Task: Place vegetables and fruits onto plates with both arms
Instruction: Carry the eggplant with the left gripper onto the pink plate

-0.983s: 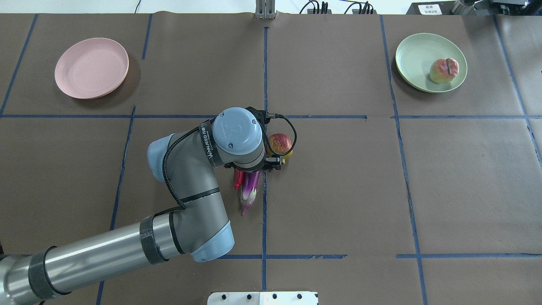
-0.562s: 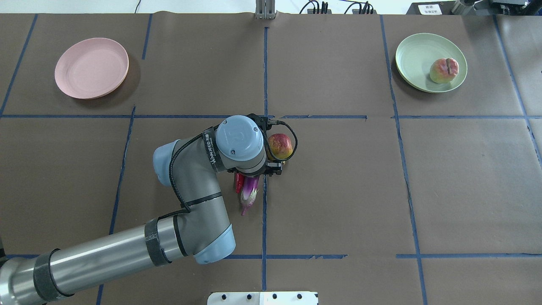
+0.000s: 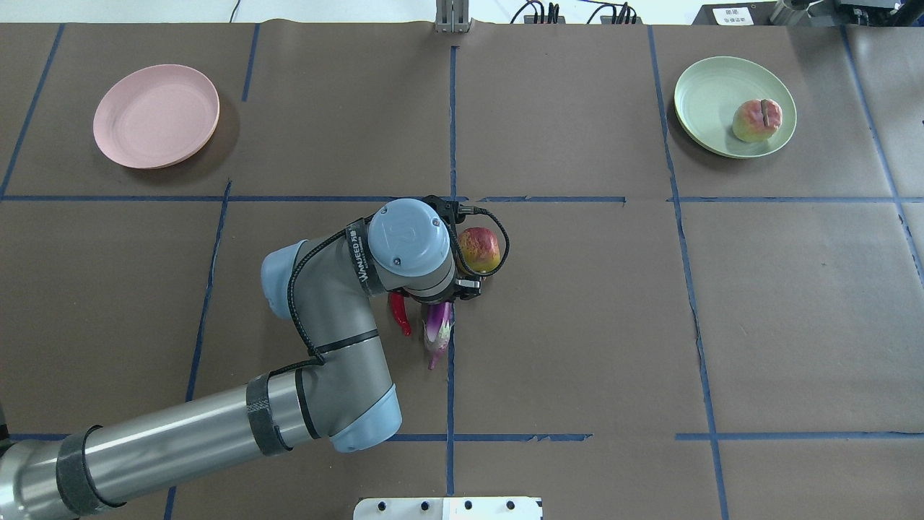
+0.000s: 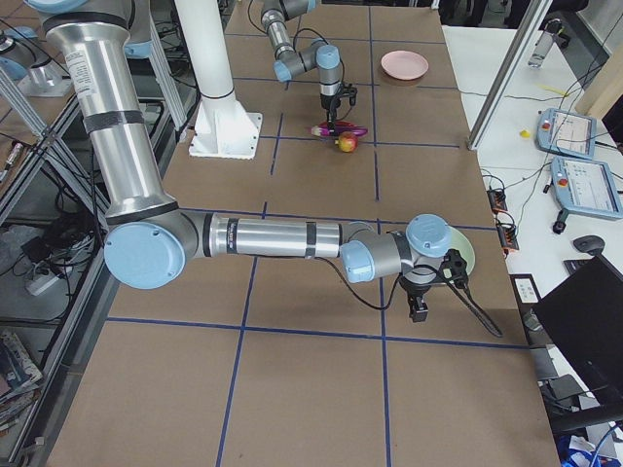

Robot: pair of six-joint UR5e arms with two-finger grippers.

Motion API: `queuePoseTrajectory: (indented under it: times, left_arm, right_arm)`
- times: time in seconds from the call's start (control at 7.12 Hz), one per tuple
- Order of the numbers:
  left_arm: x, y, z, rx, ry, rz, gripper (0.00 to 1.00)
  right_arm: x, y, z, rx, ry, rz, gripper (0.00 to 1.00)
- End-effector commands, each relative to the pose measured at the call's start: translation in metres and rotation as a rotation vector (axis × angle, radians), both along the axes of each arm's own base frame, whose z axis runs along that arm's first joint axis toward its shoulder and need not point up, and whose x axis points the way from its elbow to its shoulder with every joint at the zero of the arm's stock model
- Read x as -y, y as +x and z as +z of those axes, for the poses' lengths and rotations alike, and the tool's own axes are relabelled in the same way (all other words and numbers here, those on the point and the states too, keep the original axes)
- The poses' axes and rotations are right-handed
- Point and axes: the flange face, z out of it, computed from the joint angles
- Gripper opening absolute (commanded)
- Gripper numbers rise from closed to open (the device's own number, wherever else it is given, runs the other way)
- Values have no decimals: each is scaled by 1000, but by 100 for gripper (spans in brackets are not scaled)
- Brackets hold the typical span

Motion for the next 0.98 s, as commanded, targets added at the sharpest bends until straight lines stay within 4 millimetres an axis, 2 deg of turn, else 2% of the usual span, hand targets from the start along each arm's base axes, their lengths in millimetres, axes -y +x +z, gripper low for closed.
queuePoseTrajectory:
  times: [0.0,0.14,0.28,0.42,0.56,0.7,0.84]
  left_arm:
    - [39,-78,-11,-61,-60,-11,0]
    - [64,-125,-6,-87,-88,-39,0]
    - [96,-158,14,-68,-115,-98,0]
    - [139,-198,53,-22,-140,-172,0]
    - [189,-238,93,27,-139,-137,0]
    - [238,-289,142,79,-111,-80,0]
    - [275,-335,192,150,-60,-19,0]
  right_arm:
    - [1,0,-1,0,2,0,100]
    - [1,0,-1,0,2,0,100]
    - [0,-1,0,0,-1,0,100]
    - [0,-1,1,2,-3,-1,100]
    - [0,-1,1,2,-3,-1,100]
    - [0,-3,0,4,-6,0,100]
    - [0,-3,-1,6,-6,1,100]
